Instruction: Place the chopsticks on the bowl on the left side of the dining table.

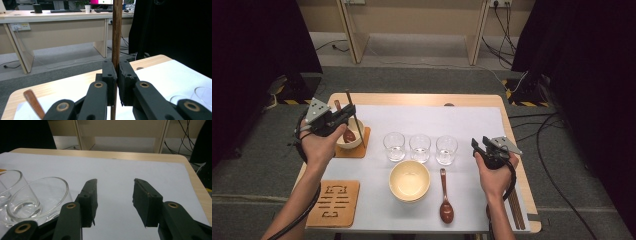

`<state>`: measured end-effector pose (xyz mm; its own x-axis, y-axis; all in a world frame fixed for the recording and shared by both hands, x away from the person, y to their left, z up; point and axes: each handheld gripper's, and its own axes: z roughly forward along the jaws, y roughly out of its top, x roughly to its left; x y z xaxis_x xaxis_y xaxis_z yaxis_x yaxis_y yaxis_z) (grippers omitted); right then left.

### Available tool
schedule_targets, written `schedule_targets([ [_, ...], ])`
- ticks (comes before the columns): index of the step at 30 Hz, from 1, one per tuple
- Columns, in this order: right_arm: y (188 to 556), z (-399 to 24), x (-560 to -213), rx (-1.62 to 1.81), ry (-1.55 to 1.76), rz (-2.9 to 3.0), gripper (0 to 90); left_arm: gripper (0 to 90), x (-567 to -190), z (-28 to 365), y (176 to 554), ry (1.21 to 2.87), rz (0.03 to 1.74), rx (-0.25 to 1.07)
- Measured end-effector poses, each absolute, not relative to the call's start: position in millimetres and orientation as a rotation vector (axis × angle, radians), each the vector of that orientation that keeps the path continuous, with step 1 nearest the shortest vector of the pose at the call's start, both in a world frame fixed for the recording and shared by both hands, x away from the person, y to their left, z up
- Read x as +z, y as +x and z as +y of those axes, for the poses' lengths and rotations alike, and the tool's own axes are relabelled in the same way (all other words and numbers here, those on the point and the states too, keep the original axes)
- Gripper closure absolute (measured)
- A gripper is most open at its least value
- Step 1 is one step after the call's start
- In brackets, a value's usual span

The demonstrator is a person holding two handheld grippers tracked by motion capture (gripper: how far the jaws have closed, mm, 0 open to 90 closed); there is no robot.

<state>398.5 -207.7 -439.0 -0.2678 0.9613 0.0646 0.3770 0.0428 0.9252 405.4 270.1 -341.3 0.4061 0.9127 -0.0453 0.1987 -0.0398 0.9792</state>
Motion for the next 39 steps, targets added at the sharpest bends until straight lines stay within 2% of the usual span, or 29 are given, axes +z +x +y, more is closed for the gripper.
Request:
schedule_targets([
  [12,398,-209,-438,1.223,1.362,1.699,54.7,84.1,-343,293,384,1.511,1.069,0.823],
  [23,399,-210,-438,1.222,1.363,1.699,54.7,84.2,-350,318,380,1.508,1.136,0.853],
  [39,401,-213,-441,1.219,1.38,1.696,54.7,84.3,-363,316,437,1.562,1.221,0.822],
])
